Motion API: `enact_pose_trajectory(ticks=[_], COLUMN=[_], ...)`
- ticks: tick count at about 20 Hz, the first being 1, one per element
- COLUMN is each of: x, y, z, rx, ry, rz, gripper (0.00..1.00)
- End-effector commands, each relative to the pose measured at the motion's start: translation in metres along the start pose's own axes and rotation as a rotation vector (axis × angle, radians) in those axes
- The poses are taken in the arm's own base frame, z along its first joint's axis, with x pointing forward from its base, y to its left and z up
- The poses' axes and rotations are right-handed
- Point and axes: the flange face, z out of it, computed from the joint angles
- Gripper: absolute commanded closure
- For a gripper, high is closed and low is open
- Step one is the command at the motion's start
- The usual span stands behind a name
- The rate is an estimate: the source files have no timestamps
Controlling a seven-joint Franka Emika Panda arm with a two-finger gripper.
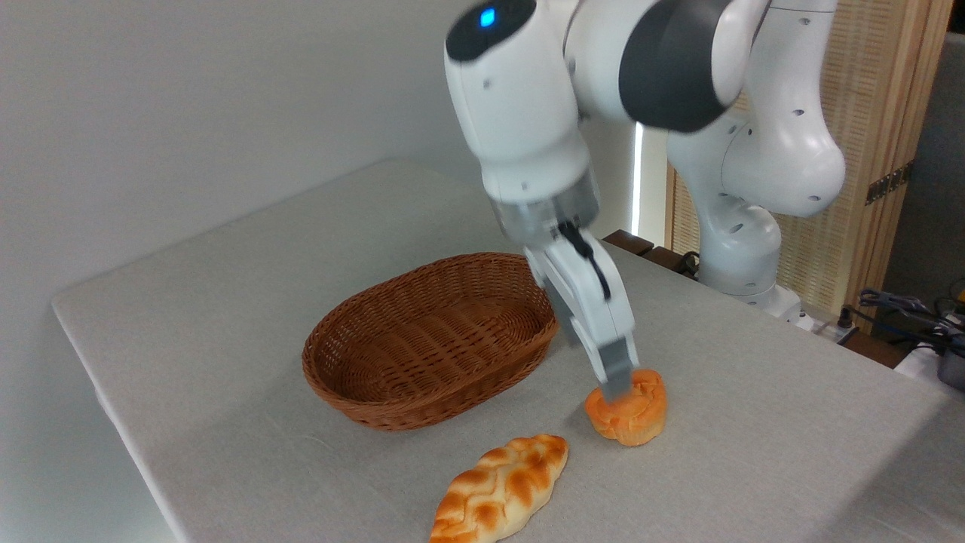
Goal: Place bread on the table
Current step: 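Open the gripper, release the bun, and raise the arm away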
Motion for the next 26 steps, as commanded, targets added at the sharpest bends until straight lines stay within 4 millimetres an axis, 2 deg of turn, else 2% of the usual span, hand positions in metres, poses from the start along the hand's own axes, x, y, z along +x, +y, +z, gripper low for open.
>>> enact_pose_trajectory(ticks=[1,3,6,8,9,12,14,26], x=[0.007,0.032,0.074,0.099,0.104,0.107,0.120,0.123], y=[0.001,-0.003,-0.003,-0.009,-0.014,-0.016,-0.011,-0.011], z=[-0.089,-0.117,-0.147,-0.162,-0.163,-0.162,-0.158,-0.154], rx=[0.054,0.081,0.128,0.145,0.147,0.145,0.141,0.163], ry=[0.157,0.200,0.211,0.224,0.224,0.223,0.210,0.161], rz=[-0.145,-0.231,-0.314,-0.381,-0.414,-0.425,-0.399,-0.388], gripper=[0.00,0.00,0.00,0.00,0.00,0.00,0.00,0.00])
